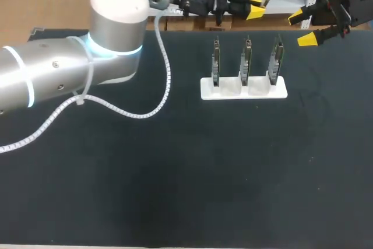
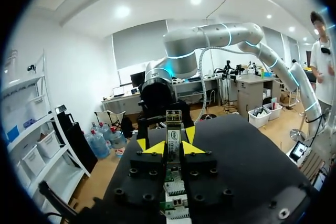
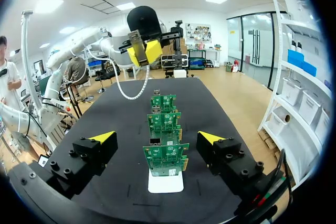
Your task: Pick up the optical module with the left hand, and insert it into the network port with the right hand.
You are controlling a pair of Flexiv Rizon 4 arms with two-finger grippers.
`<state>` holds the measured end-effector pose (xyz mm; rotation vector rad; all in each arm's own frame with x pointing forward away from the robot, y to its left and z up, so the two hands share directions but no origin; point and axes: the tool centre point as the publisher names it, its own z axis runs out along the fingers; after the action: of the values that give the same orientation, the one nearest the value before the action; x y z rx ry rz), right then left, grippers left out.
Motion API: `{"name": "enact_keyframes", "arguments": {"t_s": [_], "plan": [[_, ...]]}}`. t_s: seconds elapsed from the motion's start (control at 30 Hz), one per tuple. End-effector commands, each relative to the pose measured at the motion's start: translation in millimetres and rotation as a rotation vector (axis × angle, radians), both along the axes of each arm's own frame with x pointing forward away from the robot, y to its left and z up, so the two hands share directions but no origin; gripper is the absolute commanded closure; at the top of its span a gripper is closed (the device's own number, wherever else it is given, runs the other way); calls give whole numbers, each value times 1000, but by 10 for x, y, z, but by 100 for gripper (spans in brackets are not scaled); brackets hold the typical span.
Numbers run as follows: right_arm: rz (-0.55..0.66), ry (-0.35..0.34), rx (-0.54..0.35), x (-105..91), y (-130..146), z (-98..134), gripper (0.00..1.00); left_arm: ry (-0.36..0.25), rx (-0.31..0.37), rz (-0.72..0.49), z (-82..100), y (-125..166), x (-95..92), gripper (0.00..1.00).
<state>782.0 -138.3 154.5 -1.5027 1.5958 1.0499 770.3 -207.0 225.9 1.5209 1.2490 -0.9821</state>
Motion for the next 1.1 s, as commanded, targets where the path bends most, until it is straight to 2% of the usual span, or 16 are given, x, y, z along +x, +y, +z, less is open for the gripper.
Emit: {"name": "enact_keyframes", "arguments": {"t_s": [0.03,0.53,1.1], "plan": [[-4,-3,-1,-18,2,1,0,18,-9,-24,-51,-130,81,100],[-4,-3,-1,-18,2,1,0,127,-71,-41,-206,-393,25,100],[-4,-3,-1,-18,2,1,0,178,-101,-3,-389,-573,-22,100]]}}
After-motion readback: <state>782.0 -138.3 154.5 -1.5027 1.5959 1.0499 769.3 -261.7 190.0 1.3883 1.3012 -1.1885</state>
